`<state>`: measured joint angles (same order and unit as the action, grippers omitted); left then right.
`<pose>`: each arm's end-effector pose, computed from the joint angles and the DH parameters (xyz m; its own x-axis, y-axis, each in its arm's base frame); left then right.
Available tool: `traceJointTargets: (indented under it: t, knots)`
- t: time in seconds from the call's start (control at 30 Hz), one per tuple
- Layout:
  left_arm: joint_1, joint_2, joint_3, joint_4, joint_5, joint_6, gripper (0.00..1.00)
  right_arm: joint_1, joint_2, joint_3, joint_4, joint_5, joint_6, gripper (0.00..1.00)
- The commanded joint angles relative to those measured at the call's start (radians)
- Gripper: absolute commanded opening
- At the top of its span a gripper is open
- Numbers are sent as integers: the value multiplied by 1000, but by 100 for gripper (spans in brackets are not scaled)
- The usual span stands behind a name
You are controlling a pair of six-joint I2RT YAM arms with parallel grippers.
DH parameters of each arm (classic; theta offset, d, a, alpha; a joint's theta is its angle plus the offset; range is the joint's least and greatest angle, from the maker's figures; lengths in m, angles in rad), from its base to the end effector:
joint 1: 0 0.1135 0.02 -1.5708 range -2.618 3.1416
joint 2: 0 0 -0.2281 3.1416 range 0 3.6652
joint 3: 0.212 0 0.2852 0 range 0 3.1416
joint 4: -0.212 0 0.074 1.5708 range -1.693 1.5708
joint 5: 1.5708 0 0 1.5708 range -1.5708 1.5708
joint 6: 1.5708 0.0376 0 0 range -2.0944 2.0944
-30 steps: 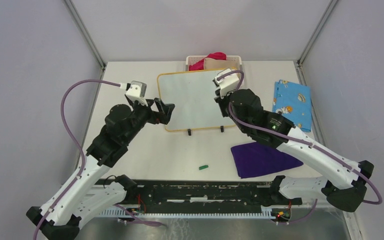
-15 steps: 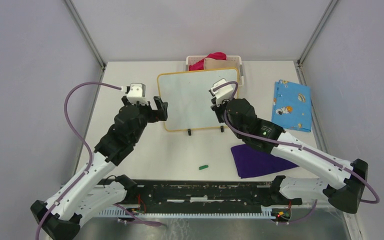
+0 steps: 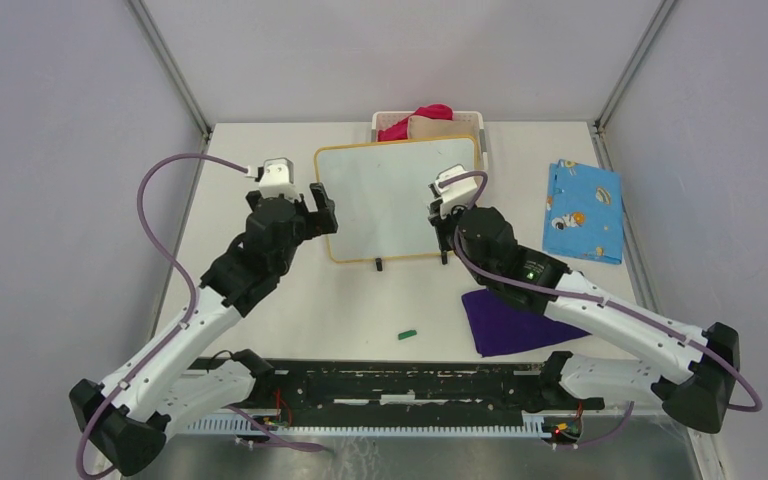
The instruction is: Write a sentence on the whiteboard
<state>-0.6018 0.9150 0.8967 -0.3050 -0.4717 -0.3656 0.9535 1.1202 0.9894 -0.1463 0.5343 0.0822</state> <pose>0.2262 -0.1346 0.3150 -0.2979 -0.1817 -0.9371 0.0457 0.9779 -0.2042 0.1934 0.2394 0.3129 -0.1922 -0.1486 -0.9700 -0.4038 0.9129 -0.0599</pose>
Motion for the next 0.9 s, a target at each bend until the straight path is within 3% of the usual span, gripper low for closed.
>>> traceJointTargets:
  t: [0.0,0.33,0.43,0.57,0.67,0.8,0.87]
  knots:
    - [3,22,30,15,-172,-97,99,-11,-42,-15,85,-42,34,0]
    - [21,147,79,-14,-97,-20,100,-62,-84,-49,110,-152,6,0]
    - [130,151,84,-4,60,-77,100,-56,-70,-29,91,-159,-12,0]
    - [391,139,57,72,417,-216,100,-17,-38,0,78,-127,-35,0]
    - [515,172,21,203,648,-318,100,9,-21,10,83,-115,-41,0]
    - [565,223,-16,422,816,-316,100,26,-22,-9,112,-121,-52,0]
    - [568,255,-11,456,827,-266,100,30,-30,-25,132,-130,-56,0]
